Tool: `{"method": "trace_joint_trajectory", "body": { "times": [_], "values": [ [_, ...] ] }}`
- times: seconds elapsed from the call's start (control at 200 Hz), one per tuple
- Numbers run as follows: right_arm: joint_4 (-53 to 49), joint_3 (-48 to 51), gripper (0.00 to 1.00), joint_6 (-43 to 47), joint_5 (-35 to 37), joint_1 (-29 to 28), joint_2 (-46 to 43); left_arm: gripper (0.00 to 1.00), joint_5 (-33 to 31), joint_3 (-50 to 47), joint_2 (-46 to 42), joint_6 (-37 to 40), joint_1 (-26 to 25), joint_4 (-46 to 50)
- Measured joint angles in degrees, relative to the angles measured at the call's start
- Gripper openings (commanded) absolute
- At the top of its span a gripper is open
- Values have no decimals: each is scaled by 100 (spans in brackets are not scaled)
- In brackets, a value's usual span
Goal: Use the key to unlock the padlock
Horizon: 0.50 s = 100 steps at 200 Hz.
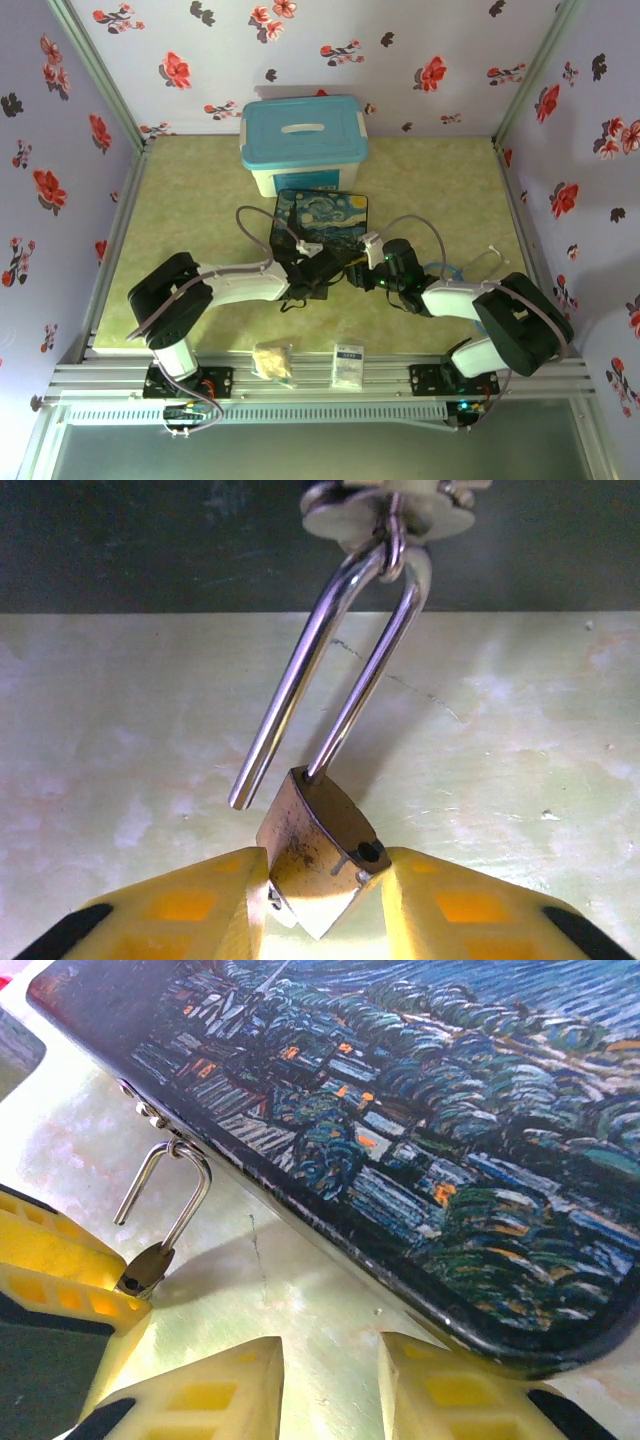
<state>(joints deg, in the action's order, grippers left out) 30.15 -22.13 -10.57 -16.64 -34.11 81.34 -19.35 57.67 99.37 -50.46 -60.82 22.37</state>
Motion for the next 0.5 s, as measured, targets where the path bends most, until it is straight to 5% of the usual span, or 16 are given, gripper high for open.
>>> {"method": "trace_joint_trajectory", "body": {
  "times": [0.215, 0.5],
  "values": [
    [-144, -11, 47, -221, -7, 0, -76, 57, -11, -249, -267, 42, -13, -160],
    [-402, -31, 66, -839, 0, -2, -688, 91, 260, -1071, -2000, 315, 227, -916]
  ]
}}
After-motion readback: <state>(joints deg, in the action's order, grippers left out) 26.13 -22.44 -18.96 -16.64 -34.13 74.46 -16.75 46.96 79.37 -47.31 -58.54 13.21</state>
